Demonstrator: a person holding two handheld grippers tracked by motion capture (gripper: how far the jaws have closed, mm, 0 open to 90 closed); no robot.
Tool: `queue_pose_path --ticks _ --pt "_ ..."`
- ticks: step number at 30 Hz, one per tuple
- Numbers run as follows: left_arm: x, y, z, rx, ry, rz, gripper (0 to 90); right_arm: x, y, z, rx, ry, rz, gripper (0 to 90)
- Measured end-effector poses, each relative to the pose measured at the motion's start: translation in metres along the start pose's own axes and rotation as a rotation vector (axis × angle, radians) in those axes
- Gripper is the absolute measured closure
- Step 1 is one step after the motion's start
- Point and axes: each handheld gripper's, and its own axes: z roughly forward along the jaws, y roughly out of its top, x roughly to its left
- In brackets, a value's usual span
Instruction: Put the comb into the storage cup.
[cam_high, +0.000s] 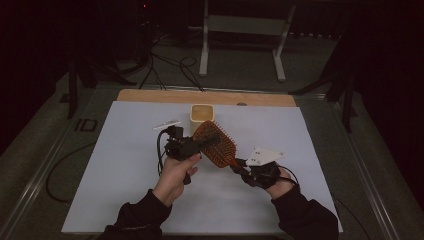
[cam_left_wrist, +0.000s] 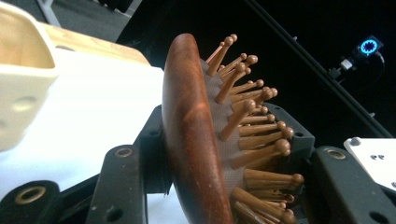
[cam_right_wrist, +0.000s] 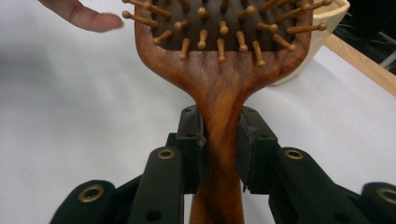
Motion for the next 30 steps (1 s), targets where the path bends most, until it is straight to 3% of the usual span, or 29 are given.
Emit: queue_pose_path --ticks 5,16,19,23,25,30 --pt "-0.004 0.005 0.000 0.007 -0.012 0.019 52.5 0.000 0.000 -0.002 -0.019 -0.001 0.007 72.9" --pt "-0.017 0.015 -0.001 0.027 -0.028 0.101 55.9 -0.001 0.001 -0.003 -0.058 -0.016 0.007 71.5" --pt "-0.020 0.017 -0.001 0.031 -0.013 0.129 55.9 -0.002 0.001 -0.005 -0.073 -0.017 0.017 62.3" --pt "-0.020 0.021 -0.004 0.021 -0.011 0.135 55.9 -0.005 0.000 -0.008 -0.085 -0.021 0.042 42.5" --pt "-0.021 0.023 -0.005 0.018 -0.006 0.147 55.9 -0.006 0.000 -0.009 -0.091 -0.042 0.058 36.6" --pt "-0.023 0.029 -0.009 0.017 0.004 0.175 55.9 -0.007 -0.001 -0.013 -0.118 -0.035 0.093 19.9"
